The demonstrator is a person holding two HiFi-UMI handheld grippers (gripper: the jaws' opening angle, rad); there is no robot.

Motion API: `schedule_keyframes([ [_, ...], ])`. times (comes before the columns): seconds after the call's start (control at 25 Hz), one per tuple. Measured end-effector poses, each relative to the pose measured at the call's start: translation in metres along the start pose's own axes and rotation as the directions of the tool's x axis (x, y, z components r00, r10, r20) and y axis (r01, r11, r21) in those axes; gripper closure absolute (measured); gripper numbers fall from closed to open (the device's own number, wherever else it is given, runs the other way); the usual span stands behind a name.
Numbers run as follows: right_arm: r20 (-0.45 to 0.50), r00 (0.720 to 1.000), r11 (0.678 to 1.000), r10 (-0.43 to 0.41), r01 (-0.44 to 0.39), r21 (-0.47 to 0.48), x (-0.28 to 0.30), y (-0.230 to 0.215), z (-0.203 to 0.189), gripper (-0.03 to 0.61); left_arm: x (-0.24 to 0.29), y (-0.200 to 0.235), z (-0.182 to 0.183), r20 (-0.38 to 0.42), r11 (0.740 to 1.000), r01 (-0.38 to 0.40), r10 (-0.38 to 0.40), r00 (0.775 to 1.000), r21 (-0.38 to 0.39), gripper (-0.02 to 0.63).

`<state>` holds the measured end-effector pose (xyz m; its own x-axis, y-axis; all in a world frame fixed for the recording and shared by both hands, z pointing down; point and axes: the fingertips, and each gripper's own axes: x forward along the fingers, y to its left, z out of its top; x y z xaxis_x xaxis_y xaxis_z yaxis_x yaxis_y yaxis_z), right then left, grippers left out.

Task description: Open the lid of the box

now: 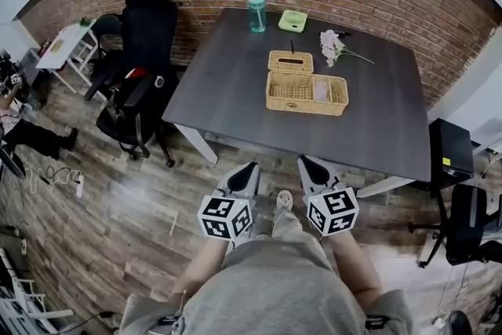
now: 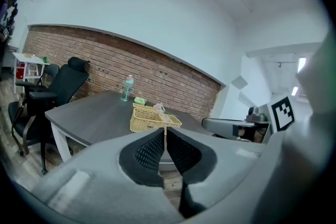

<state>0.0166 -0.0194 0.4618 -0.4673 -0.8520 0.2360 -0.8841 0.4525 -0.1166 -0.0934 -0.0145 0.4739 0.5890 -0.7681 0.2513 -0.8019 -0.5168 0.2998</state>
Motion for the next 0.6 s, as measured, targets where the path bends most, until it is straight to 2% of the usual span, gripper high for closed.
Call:
schedule_keyframes([
  [0.6,0.035,0.999,0.999,0.026,-0.025,-0.019,-0.046,0.053,-0.014,0.575,-0.061,-0.017,-0.025,0.008,1.000,0.004,-0.004,1.000,-0.015,0.588],
])
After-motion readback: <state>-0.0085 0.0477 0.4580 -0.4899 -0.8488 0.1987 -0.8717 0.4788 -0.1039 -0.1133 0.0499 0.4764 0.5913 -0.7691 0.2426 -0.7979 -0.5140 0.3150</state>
